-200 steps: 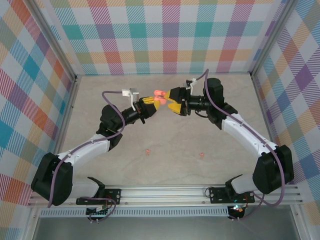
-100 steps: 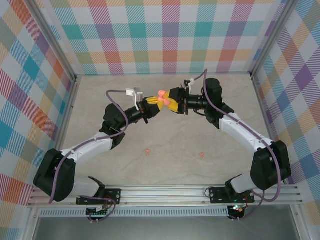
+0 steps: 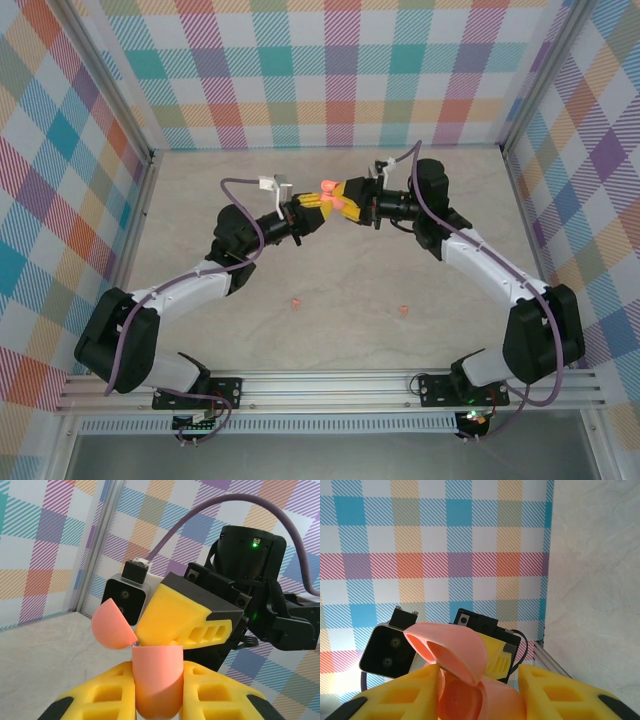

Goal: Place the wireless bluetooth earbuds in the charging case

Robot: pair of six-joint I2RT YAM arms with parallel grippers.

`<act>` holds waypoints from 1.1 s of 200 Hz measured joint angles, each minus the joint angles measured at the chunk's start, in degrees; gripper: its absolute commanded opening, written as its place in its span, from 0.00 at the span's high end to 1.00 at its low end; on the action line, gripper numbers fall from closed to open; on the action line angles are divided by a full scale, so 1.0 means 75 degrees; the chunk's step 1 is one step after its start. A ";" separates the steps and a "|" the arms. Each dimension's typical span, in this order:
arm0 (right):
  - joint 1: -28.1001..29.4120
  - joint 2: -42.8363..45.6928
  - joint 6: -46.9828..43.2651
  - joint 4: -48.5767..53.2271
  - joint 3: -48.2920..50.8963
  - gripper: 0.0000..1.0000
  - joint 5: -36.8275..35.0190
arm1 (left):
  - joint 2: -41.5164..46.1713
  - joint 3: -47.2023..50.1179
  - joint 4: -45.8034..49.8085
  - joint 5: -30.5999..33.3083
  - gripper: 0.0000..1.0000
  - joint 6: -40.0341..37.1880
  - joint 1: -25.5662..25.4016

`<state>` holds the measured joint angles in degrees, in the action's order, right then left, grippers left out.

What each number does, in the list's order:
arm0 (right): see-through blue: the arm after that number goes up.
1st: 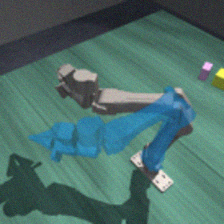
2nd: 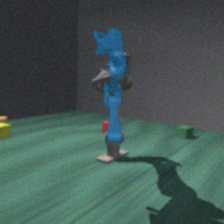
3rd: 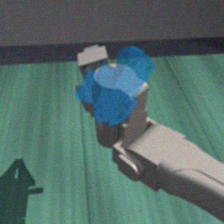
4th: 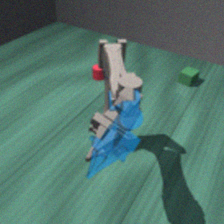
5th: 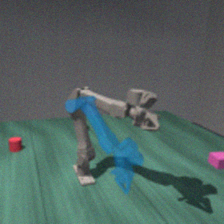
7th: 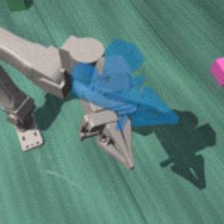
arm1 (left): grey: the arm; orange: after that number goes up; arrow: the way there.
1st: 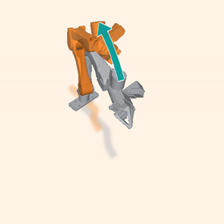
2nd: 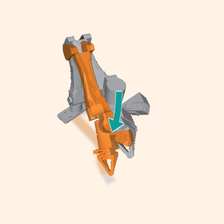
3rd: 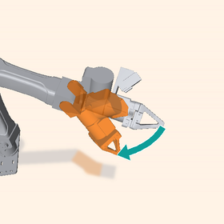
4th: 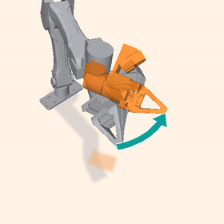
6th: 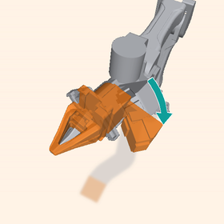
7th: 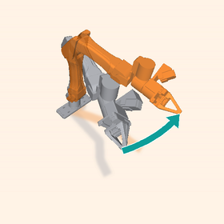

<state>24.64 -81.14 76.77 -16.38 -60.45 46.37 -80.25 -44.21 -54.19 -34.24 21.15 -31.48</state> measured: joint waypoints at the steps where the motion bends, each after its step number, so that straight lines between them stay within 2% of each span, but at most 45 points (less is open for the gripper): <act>1: 0.0000 0.0000 -0.0009 0.0006 0.0000 0.66 0.0000 | 0.0000 0.0000 0.0003 0.0006 1.00 0.0003 0.0000; 88: -0.0020 0.0560 -0.1230 0.1212 -0.0003 0.73 -0.0525 | 0.0067 -0.0134 0.0609 -0.0114 0.89 -0.0516 -0.0175; 180: 0.0009 0.0842 -0.1786 0.1728 -0.0003 0.77 -0.0764 | 0.0178 -0.0216 0.1014 -0.0242 0.86 -0.0772 -0.0242; 203: 0.0017 0.0965 -0.1970 0.1874 -0.0003 0.78 -0.0796 | 0.0245 -0.0230 0.1131 -0.0297 0.80 -0.0819 -0.0254; 220: 0.0035 0.1032 -0.2154 0.1973 -0.0003 0.78 -0.0807 | 0.0323 -0.0230 0.1253 -0.0306 0.71 -0.0895 -0.0289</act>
<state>24.91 -73.41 60.62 -1.58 -60.47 40.32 -77.82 -45.93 -44.80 -36.53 14.44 -33.65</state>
